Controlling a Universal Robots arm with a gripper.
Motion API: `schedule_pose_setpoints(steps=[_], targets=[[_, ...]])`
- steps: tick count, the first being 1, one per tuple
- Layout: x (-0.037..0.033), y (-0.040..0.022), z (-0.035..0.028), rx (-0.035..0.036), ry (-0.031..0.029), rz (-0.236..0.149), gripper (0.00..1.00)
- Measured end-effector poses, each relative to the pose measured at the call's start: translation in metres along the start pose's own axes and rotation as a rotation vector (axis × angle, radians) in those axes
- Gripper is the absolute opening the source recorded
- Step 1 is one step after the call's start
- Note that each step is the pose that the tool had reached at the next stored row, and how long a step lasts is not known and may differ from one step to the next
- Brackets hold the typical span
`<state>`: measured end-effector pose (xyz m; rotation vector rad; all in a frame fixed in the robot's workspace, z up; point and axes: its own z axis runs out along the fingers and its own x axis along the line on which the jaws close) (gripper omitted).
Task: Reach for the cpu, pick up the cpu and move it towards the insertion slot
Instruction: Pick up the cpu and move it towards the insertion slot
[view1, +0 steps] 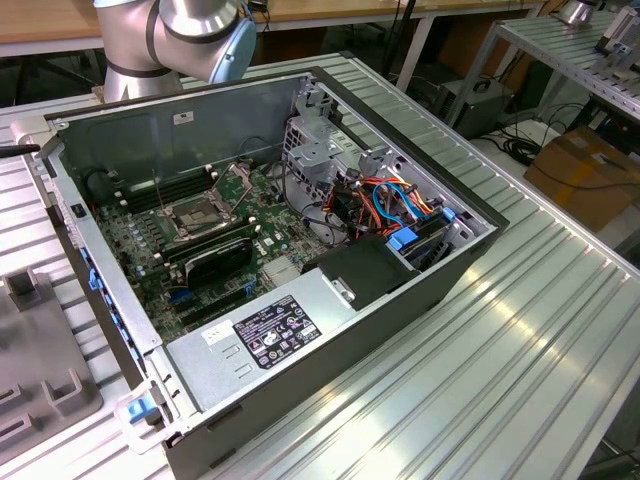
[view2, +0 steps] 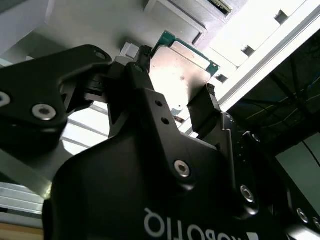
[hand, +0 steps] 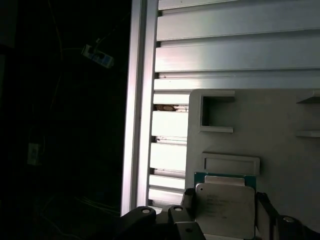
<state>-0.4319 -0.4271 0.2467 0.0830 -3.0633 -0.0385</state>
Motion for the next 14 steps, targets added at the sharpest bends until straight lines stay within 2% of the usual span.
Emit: schedule_pose_setpoints(steps=[1, 2, 10, 14], targets=[[0.0000, 0.0000, -0.0004, 0.0002, -0.0055, 0.000, 0.55], [0.0001, 0.0001, -0.0009, 0.0003, -0.0082, 0.000, 0.55], [0.0002, 0.0001, -0.0025, 0.0007, -0.0081, 0.000, 0.55], [0.0006, 0.0002, -0.0077, 0.0010, -0.0110, 0.000, 0.55]])
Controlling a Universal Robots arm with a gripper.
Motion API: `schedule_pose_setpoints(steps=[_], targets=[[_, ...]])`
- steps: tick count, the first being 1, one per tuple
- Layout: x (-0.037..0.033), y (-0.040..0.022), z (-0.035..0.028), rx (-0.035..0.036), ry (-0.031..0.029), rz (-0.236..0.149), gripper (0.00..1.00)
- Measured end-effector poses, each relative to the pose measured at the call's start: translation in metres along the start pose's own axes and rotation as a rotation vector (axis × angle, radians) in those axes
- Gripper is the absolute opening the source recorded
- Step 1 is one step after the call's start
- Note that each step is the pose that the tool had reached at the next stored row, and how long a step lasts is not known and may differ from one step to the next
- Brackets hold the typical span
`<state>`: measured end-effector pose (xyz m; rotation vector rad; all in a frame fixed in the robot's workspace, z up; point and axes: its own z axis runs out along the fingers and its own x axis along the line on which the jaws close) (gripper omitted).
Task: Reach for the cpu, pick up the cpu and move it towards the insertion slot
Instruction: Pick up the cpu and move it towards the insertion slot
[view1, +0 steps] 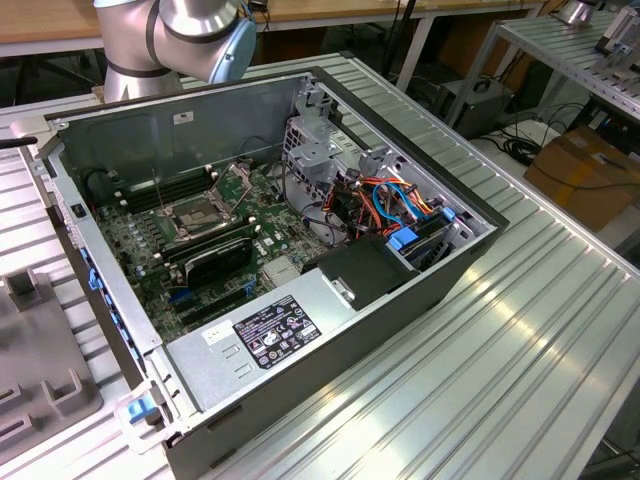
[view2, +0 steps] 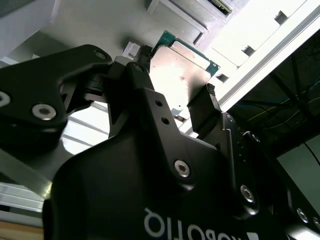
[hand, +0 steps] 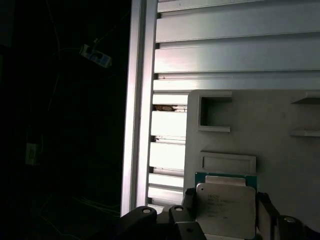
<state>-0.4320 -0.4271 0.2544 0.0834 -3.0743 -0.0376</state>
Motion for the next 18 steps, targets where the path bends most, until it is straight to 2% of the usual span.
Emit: schedule_pose_setpoints(steps=[1, 2, 3, 4, 5, 6, 9, 18], targets=[[0.0004, 0.0002, -0.0059, 0.0002, -0.0040, 0.000, 0.55], [0.0005, 0.0002, -0.0062, 0.0015, -0.0166, 0.000, 0.55], [0.0006, 0.0003, -0.0098, 0.0030, -0.0399, -0.001, 0.55], [0.0008, 0.0003, -0.0126, 0.0036, -0.0513, -0.001, 0.55], [0.0010, 0.0004, -0.0157, 0.0041, -0.0593, -0.001, 0.55], [0.0015, 0.0006, -0.0228, 0.0045, -0.0675, -0.001, 0.55], [0.0022, 0.0009, -0.0341, 0.0047, -0.0716, -0.001, 0.55], [0.0033, 0.0013, -0.0508, 0.0048, -0.0729, -0.001, 0.55]])
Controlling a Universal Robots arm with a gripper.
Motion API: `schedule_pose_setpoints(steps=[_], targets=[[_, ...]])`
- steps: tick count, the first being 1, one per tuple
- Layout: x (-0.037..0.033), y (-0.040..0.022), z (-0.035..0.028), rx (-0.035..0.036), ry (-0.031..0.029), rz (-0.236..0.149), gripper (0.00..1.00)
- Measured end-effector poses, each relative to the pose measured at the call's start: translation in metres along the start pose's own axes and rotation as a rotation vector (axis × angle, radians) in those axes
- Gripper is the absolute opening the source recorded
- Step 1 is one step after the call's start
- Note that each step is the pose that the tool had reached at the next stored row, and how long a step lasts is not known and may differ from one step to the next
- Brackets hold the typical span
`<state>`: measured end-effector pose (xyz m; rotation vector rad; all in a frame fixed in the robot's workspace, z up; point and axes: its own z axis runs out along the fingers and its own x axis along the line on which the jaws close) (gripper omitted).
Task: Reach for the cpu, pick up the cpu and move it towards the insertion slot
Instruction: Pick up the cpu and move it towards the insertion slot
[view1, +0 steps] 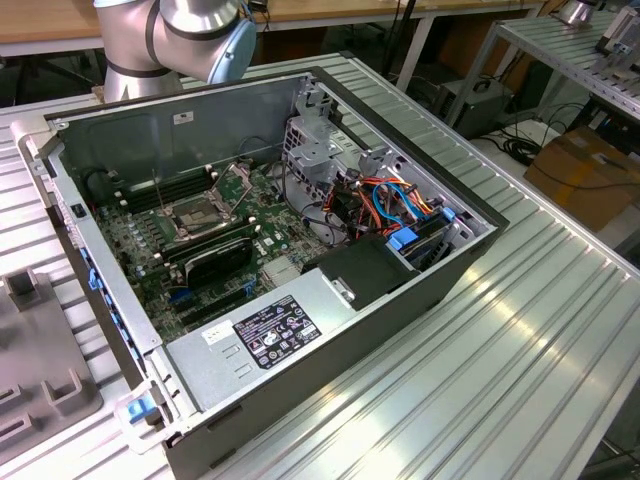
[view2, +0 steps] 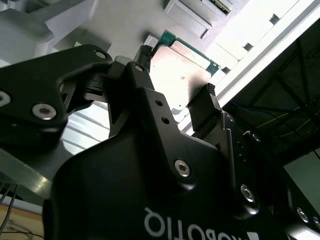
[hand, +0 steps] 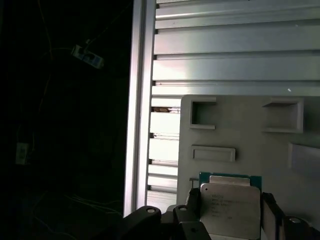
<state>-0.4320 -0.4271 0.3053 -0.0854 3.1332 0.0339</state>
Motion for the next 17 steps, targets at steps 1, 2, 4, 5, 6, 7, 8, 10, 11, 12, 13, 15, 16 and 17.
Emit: schedule_pose_setpoints(steps=[1, 2, 4, 5, 6, 7, 8, 10, 11, 12, 13, 15, 16, 17], targets=[[0.0000, 0.0000, -0.0015, 0.0000, 0.0001, 0.000, 0.55], [0.0000, 0.0001, -0.0040, 0.0000, 0.0000, 0.000, 0.55], [0.0000, 0.0002, -0.0072, 0.0001, 0.0000, 0.000, 0.55], [-0.0001, 0.0002, -0.0085, 0.0000, 0.0000, 0.000, 0.55], [-0.0001, 0.0002, -0.0105, 0.0000, 0.0000, 0.000, 0.55], [-0.0001, 0.0003, -0.0125, 0.0000, -0.0002, 0.000, 0.55], [-0.0001, 0.0003, -0.0159, 0.0000, -0.0004, 0.000, 0.55], [-0.0002, 0.0004, -0.0197, 0.0001, -0.0006, 0.000, 0.55], [-0.0002, 0.0004, -0.0207, 0.0001, -0.0007, 0.000, 0.55], [-0.0002, 0.0005, -0.0221, 0.0001, -0.0009, 0.000, 0.55], [-0.0002, 0.0005, -0.0247, 0.0001, -0.0011, 0.000, 0.55], [-0.0002, 0.0007, -0.0301, 0.0001, -0.0018, 0.000, 0.55], [-0.0002, 0.0007, -0.0317, 0.0002, -0.0018, 0.000, 0.55], [-0.0002, 0.0007, -0.0327, 0.0001, -0.0020, 0.000, 0.55]])
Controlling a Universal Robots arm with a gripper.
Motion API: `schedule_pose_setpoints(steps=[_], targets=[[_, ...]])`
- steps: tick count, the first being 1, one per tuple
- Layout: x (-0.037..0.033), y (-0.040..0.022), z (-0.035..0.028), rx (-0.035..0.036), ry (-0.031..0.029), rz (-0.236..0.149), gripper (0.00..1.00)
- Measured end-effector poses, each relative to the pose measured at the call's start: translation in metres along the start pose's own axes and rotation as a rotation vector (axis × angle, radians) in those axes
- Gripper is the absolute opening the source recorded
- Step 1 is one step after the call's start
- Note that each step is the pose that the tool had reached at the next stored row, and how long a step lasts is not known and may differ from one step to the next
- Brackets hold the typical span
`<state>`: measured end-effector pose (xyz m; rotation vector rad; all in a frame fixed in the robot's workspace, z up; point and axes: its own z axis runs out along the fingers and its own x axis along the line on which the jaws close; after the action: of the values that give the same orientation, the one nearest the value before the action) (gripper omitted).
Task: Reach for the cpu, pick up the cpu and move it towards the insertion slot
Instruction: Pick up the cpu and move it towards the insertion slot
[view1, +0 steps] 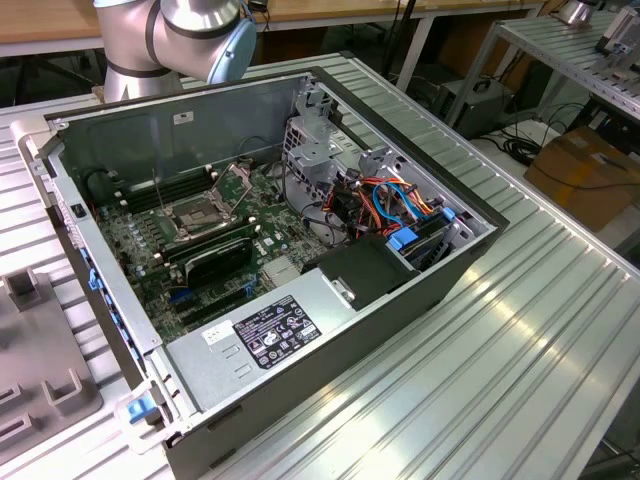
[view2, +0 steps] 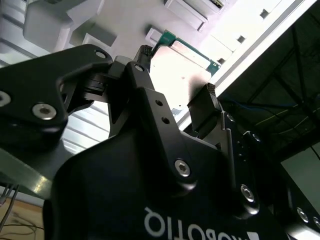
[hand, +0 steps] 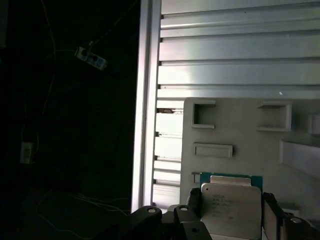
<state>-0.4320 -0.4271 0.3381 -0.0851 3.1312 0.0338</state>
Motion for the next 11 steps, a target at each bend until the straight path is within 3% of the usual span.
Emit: schedule_pose_setpoints(steps=[8, 11], targets=[[-0.0001, 0.0005, -0.0139, 0.0014, -0.0031, 0.000, 0.55], [-0.0002, 0.0005, -0.0139, 0.0015, -0.0038, 0.000, 0.55]])
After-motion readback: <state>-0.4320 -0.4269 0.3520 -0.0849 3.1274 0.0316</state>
